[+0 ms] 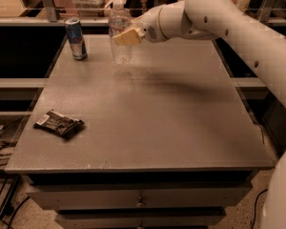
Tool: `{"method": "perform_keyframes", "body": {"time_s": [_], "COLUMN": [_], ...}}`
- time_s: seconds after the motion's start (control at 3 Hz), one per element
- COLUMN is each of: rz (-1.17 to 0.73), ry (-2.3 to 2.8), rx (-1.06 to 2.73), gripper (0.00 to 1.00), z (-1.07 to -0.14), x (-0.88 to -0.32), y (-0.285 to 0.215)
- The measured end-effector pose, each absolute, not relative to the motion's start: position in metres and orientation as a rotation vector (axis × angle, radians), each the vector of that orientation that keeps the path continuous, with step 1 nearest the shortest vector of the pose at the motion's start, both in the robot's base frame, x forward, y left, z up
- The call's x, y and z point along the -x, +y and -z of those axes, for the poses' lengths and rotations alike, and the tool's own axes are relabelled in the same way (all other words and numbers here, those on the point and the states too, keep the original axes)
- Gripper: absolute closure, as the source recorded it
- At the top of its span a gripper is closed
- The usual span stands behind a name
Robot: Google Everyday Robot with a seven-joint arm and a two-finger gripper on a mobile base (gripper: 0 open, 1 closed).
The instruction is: Move water bottle near redbull can
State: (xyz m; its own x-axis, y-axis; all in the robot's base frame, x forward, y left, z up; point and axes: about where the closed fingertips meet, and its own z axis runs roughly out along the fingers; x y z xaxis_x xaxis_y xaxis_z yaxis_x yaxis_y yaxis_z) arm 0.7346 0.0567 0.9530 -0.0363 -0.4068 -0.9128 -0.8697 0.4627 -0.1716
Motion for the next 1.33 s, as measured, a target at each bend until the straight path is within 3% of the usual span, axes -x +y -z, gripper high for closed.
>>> {"method": "perform_keyframes", "body": {"time_s": [1.0, 1.33], "rz": [-0.655, -0.671], "ry": [1.615, 1.625], "rx": [1.152, 1.178], "gripper": [1.0, 0.82], "z": [-0.943, -0.937], "x": [-0.747, -0.757], "y": [0.104, 0.122]}}
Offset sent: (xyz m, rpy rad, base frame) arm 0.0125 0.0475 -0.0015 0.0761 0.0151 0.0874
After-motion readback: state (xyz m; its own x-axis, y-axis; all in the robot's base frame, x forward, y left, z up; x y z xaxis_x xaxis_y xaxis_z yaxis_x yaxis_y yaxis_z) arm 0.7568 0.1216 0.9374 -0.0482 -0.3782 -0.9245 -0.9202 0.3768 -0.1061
